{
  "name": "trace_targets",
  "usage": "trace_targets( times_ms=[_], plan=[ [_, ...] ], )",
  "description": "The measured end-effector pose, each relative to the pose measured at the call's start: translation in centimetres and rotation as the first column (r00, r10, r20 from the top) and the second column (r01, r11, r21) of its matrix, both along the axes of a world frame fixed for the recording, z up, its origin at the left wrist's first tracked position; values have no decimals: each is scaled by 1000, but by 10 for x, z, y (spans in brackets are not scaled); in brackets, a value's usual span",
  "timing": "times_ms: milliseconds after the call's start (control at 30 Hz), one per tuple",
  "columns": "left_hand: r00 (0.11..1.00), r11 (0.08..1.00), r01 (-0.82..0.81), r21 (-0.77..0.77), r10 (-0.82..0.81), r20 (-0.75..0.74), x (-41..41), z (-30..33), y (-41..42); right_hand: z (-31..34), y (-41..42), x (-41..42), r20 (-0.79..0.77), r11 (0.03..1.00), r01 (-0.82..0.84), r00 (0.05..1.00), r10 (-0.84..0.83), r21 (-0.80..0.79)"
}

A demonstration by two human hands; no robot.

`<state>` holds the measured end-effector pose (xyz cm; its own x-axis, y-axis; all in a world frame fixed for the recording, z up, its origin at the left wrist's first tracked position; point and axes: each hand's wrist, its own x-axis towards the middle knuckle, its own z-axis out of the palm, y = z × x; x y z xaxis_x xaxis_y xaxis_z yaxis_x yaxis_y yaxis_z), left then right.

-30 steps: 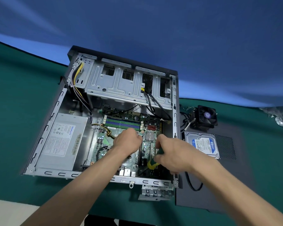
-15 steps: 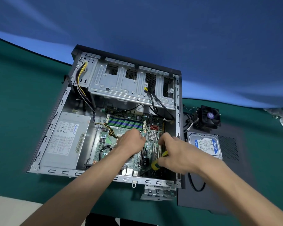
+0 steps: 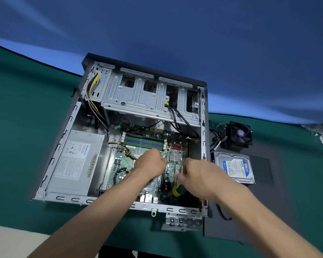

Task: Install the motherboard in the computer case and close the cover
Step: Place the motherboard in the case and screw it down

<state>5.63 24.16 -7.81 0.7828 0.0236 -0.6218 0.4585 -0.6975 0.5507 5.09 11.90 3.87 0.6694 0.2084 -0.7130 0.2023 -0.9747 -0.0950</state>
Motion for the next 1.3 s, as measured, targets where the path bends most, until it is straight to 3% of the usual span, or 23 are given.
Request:
trace_targets(
  times_ms=[67,100,200,333,467,567,700,733,833,867,967,1000,1133,1167,1267,1300],
  plan=[
    [1000,1000,-1,10,1,2,0,1,0,4,1,2,-159,993,86,985,-72,82],
    [1000,1000,-1,12,1,3,1,1,1,4,1,0,-159,992,87,985,-72,93],
    [1000,1000,-8,-4,8,3,1,2,1,-1,1,-1,38,1000,-1,999,1,7],
    [1000,1000,-15,-12,15,1,0,2,1,4,1,0,-132,997,48,990,-39,64],
    [1000,1000,-12,-13,12,-3,1,1,1,-3,2,-4,72,1000,-23,997,24,-14],
    [1000,1000,-18,-8,18,1,1,2,1,1,2,-1,-111,996,65,992,-57,67],
    [1000,999,-24,-32,24,-2,1,1,1,-6,-1,-5,128,999,19,992,-15,-27],
    [1000,999,-21,-35,21,-2,1,0,1,-6,-4,-3,95,999,33,995,-32,-7],
    [1000,1000,-9,-26,9,4,0,1,0,1,-7,1,-206,981,178,965,-160,76],
    [1000,1000,-6,-26,6,4,0,0,1,1,-7,0,-185,980,177,970,-158,92],
    [1000,999,-7,-32,7,2,0,-1,1,-8,-6,-7,167,996,87,982,-87,11],
    [1000,999,-4,-33,4,3,0,-1,1,-9,-8,-6,195,996,84,977,-85,13],
    [1000,999,-4,-40,5,2,0,-1,1,0,-10,2,-165,971,188,973,-163,146],
    [1000,999,-8,-41,8,3,0,-1,1,0,-8,-1,-143,976,169,978,-149,137],
    [1000,999,-4,-35,5,7,0,-2,1,-7,-5,-4,166,999,32,985,-38,36],
    [1000,999,-2,-35,3,7,0,-2,1,-6,-7,-3,157,999,33,987,-35,17]
  ],
)
